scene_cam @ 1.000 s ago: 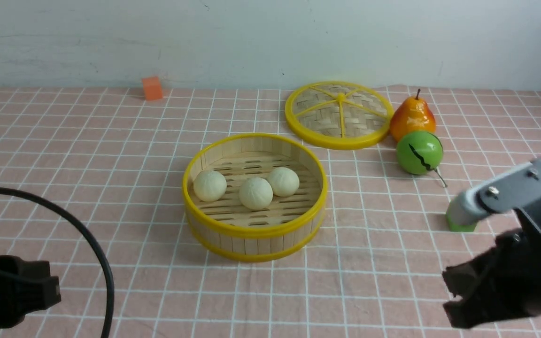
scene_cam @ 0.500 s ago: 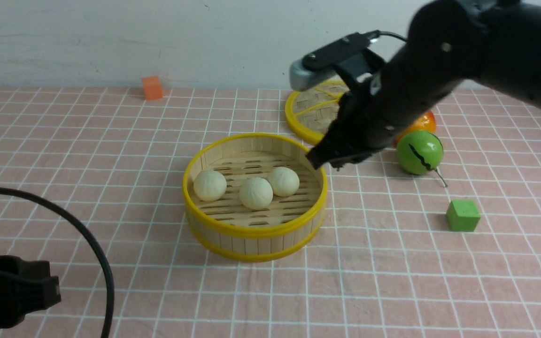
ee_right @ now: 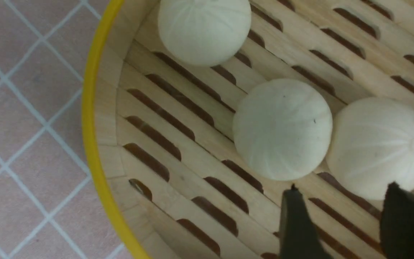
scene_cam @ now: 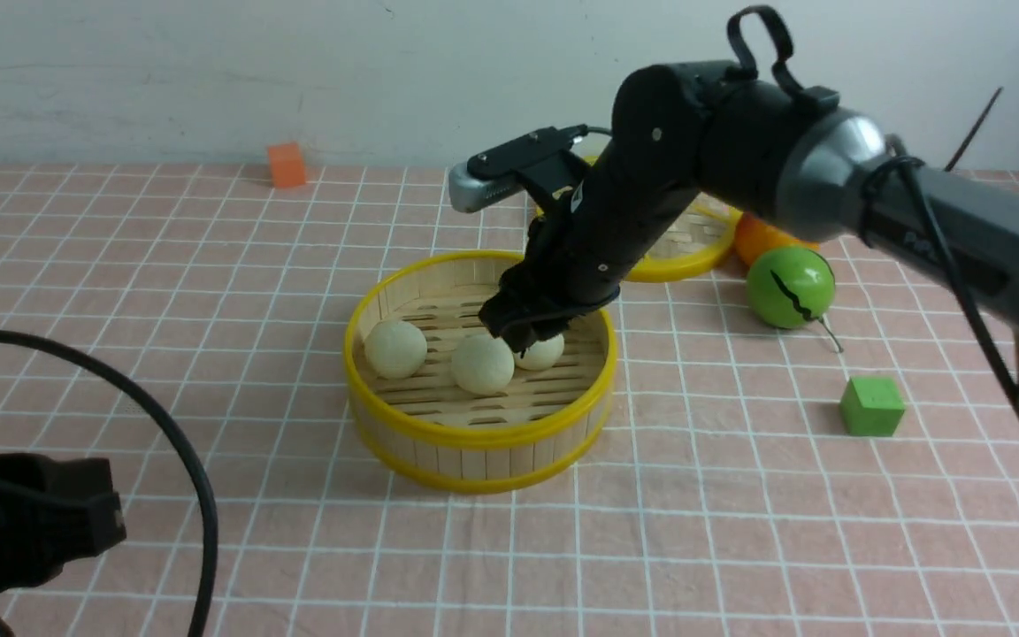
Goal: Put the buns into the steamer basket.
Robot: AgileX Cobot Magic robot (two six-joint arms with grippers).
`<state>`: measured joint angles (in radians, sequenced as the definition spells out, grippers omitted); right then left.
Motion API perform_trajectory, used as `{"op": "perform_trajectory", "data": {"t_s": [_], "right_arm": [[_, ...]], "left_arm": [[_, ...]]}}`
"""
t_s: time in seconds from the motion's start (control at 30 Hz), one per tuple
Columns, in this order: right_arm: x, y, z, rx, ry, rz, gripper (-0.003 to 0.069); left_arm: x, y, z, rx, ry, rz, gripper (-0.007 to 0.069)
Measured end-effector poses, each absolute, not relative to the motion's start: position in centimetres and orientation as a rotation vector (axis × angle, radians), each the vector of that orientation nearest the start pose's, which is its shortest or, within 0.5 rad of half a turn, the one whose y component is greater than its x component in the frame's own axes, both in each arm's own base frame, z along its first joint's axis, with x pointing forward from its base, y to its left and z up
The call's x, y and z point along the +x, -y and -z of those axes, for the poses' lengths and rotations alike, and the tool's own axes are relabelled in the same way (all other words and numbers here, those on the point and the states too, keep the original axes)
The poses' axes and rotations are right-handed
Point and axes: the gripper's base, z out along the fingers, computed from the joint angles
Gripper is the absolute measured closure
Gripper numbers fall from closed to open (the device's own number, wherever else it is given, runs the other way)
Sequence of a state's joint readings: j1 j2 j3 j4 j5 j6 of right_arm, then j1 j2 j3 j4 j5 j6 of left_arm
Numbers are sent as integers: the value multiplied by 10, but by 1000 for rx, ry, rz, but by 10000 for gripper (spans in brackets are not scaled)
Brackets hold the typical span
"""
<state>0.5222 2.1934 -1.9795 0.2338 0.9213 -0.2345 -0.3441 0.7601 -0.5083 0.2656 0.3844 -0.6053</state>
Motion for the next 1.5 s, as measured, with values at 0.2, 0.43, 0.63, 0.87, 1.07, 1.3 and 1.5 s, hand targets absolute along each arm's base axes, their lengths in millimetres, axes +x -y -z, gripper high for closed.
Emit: {"op": "perform_trajectory", "data": {"t_s": [0.2, 0.43, 0.63, 0.87, 1.07, 1.3, 1.5], "right_arm": [[417, -279, -234, -898, -2432, -371, 286], [416, -294, -216, -934, -2402, -323, 337], [424, -297, -202, -932, -2373, -295, 480], [421, -299, -213, -897, -2368, -357, 648], [417, -304, -225, -844, -2375, -467, 648], [419, -306, -205, -852, -2422, -468, 506], [416, -305, -225, -870, -2415, -474, 255]], "left_arm": [[140, 44, -297, -88, -2002, 409, 561], [127, 39, -310, 15, -1900, 366, 638], [127, 39, -310, 41, -1900, 342, 638], [127, 39, -309, 44, -1904, 336, 638], [127, 39, -309, 47, -1904, 333, 638], [127, 39, -309, 46, -1905, 334, 638], [112, 35, -320, 14, -1824, 406, 638]]}}
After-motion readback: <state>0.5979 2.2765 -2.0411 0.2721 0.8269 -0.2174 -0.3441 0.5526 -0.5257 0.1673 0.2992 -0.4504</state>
